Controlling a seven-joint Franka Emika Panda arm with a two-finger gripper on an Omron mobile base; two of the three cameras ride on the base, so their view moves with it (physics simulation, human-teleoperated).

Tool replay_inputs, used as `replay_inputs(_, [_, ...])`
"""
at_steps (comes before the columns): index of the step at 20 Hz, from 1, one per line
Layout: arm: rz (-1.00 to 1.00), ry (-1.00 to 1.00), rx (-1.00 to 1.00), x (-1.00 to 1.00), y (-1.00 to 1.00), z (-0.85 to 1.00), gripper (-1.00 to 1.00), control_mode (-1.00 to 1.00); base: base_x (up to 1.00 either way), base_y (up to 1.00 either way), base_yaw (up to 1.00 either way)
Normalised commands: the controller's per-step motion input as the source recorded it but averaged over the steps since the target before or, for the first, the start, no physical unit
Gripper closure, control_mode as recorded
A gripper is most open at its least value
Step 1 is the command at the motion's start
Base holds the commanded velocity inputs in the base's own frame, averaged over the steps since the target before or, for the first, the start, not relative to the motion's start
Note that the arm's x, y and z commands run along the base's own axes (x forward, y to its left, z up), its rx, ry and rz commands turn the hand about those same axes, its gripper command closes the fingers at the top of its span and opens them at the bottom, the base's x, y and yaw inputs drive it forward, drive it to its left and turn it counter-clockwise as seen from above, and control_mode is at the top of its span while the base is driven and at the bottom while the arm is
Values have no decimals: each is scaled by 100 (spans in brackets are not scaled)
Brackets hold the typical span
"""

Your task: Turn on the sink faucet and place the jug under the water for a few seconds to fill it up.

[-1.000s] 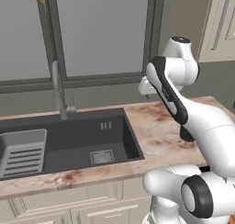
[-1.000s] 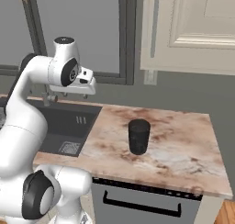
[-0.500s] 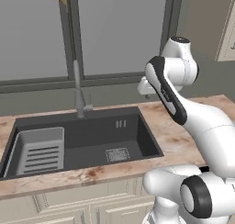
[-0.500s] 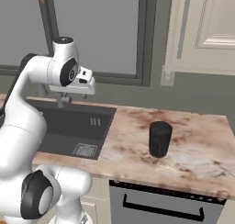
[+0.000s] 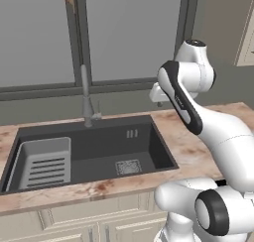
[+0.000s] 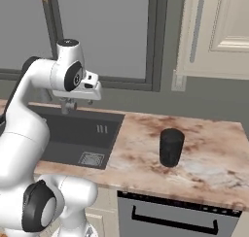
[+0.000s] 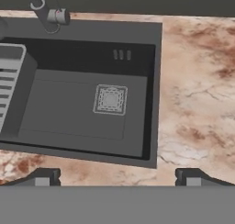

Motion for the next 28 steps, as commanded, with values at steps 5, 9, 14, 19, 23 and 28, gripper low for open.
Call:
replay_inputs(5, [0,0,0,0,0,0,-100,100,11,33,0])
replay_inputs(9, [0,0,0,0,0,0,-100,100,11,29,0])
replay_inputs(14, [0,0,0,0,0,0,-100,100,10,16,0])
replay_inputs(19, [0,0,0,0,0,0,-100,100,13,1,0])
replay_inputs(23, [0,0,0,0,0,0,-100,-100,3,0,0])
replay_inputs(28, [5,-24,0,17,6,-43,-100,-100,0,0,0])
